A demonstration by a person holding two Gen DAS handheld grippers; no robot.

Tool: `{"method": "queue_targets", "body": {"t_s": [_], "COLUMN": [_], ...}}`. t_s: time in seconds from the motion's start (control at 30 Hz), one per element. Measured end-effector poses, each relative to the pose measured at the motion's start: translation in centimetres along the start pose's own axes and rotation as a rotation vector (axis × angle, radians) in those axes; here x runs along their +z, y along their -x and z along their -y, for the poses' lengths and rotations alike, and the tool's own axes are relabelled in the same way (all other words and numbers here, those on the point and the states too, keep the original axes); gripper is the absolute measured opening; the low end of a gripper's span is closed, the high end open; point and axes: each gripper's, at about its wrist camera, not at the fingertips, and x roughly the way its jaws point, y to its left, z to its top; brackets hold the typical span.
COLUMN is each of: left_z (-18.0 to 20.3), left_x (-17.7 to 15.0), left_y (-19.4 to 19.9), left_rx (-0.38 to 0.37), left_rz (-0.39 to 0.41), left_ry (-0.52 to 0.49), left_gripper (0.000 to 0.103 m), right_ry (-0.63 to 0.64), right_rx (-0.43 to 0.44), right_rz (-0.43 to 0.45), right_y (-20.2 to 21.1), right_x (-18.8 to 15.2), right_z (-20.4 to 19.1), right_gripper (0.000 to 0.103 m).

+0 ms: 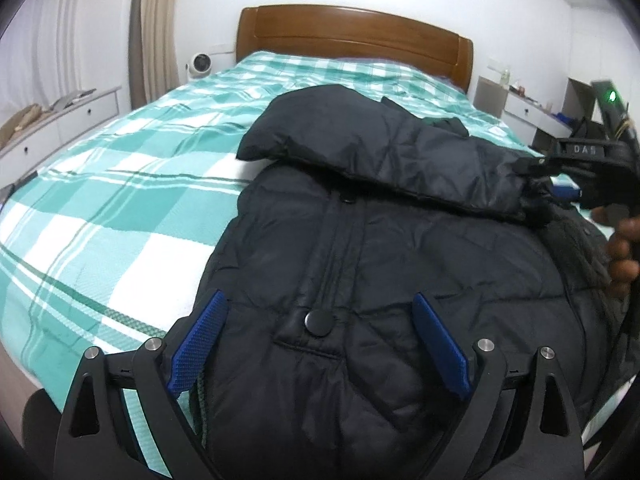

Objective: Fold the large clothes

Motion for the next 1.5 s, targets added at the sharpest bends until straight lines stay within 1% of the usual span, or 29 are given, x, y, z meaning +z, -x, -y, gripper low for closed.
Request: {"method": "queue_targets", "body": {"t_s": [0.03, 0.13, 0.2, 0.27, 0.37, 0.4, 0.47, 0.57, 0.6, 0.67, 0.73, 0.8, 0.87, 0.9, 0.93, 0.97, 1.0, 1.03, 1.1, 1.13, 1.17, 1.2, 1.23, 1.3, 1.33, 1.37, 1.4, 1.43, 1.5], "left_z": [0.1, 0.1, 0.1, 0.1, 0.3, 0.4, 0.4, 0.4, 0.5, 0.5, 0.6, 0.8, 0.8, 0.7, 0.5, 0.3, 0.1, 0.0, 0.1, 0.6, 1.1, 2.0, 2.9, 4.6, 5.5, 5.9, 6.2, 6.2, 5.6], "left_x": [0.0, 0.1, 0.1, 0.1, 0.2, 0.2, 0.3, 0.3, 0.3, 0.3, 0.3, 0.5, 0.9, 1.4, 2.0, 2.8, 3.7, 5.3, 8.3, 10.7, 12.6, 15.1, 17.0, 19.7, 20.7, 21.1, 21.2, 20.9, 19.2], "left_y": [0.0, -0.1, -0.1, -0.1, -0.2, -0.2, -0.3, -0.4, -0.4, -0.4, -0.6, -0.7, -0.7, -0.7, -0.5, -0.3, -0.1, 0.0, -0.5, -1.3, -1.9, -3.0, -4.1, -6.8, -9.1, -11.0, -13.7, -15.3, -20.4], "left_rx": [-0.002, -0.009, -0.013, -0.014, -0.012, -0.011, -0.012, -0.016, -0.016, -0.015, -0.012, -0.005, -0.003, -0.009, -0.021, -0.040, -0.053, -0.065, -0.094, -0.112, -0.122, -0.150, -0.178, -0.206, -0.192, -0.171, -0.148, -0.135, -0.083], "left_rz": [0.001, 0.003, 0.003, 0.004, 0.002, 0.002, 0.001, -0.002, -0.004, -0.006, -0.011, -0.027, -0.054, -0.069, -0.079, -0.076, -0.064, -0.042, -0.009, 0.013, 0.027, 0.043, 0.048, 0.047, 0.027, 0.000, -0.054, -0.094, -0.242], "left_ry": [0.002, 0.013, 0.019, 0.017, 0.009, 0.006, 0.006, 0.008, 0.005, -0.001, -0.008, -0.015, -0.010, 0.005, 0.026, 0.051, 0.070, 0.087, 0.094, 0.088, 0.080, 0.058, 0.033, -0.012, -0.031, -0.035, -0.037, -0.035, -0.037], "left_gripper": [0.096, 0.096, 0.097, 0.097, 0.097, 0.097, 0.097, 0.097, 0.097, 0.098, 0.098, 0.098, 0.098, 0.098, 0.098, 0.098, 0.098, 0.098, 0.098, 0.098, 0.098, 0.099, 0.099, 0.099, 0.099, 0.099, 0.099, 0.099, 0.101], "right_ry": [0.012, 0.042, 0.079, 0.120, 0.174, 0.175, 0.153, 0.089, 0.065, 0.027, 0.009, -0.039, -0.102, -0.126, -0.126, -0.113, -0.087, -0.046, 0.040, 0.086, 0.117, 0.138, 0.153, 0.152, 0.137, 0.111, 0.088, 0.070, 0.043], "right_rx": [-0.007, 0.025, 0.047, 0.043, -0.002, -0.032, -0.071, -0.143, -0.179, -0.244, -0.307, -0.308, -0.281, -0.248, -0.238, -0.239, -0.234, -0.209, -0.153, -0.113, -0.079, -0.057, -0.043, -0.039, -0.042, -0.045, -0.034, -0.019, 0.004], "right_rz": [0.009, 0.060, 0.128, 0.201, 0.279, 0.307, 0.315, 0.288, 0.256, 0.152, 0.055, -0.002, -0.012, 0.009, 0.024, 0.056, 0.101, 0.153, 0.200, 0.210, 0.205, 0.192, 0.175, 0.103, 0.066, 0.011, -0.023, -0.020, -0.002], "right_y": [0.4, 3.0, 5.5, 7.3, 8.5, 8.6, 8.1, 5.9, 4.5, 1.4, -1.2, -2.4, -2.2, -1.4, -1.0, 0.1, 1.4, 2.6, 3.9, 4.0, 3.6, 2.9, 2.1, -1.4, -2.7, -4.6, -6.1, -6.9, -7.1], "right_x": [0.2, 2.0, 3.9, 6.4, 9.3, 10.7, 12.1, 12.9, 12.5, 11.0, 8.9, 7.1, 5.5, 5.1, 5.0, 5.1, 5.3, 5.7, 6.7, 7.4, 8.2, 8.4, 8.7, 8.6, 8.4, 7.9, 7.3, 6.6, 5.8], "right_z": [-0.1, -0.9, -1.7, -2.0, -1.3, -0.2, 1.9, 6.6, 8.5, 11.9, 14.4, 16.4, 17.8, 18.1, 18.0, 17.4, 16.6, 15.5, 13.2, 11.9, 11.0, 10.3, 9.8, 9.7, 9.9, 10.6, 11.4, 12.0, 12.6], "right_gripper": [0.025, 0.019, 0.018, 0.016, 0.016, 0.016, 0.016, 0.014, 0.014, 0.012, 0.002, 0.002, 0.004, 0.009, 0.026, 0.051, 0.058, 0.059, 0.059, 0.059, 0.059, 0.059, 0.059, 0.059, 0.059, 0.059, 0.059, 0.059, 0.059]}}
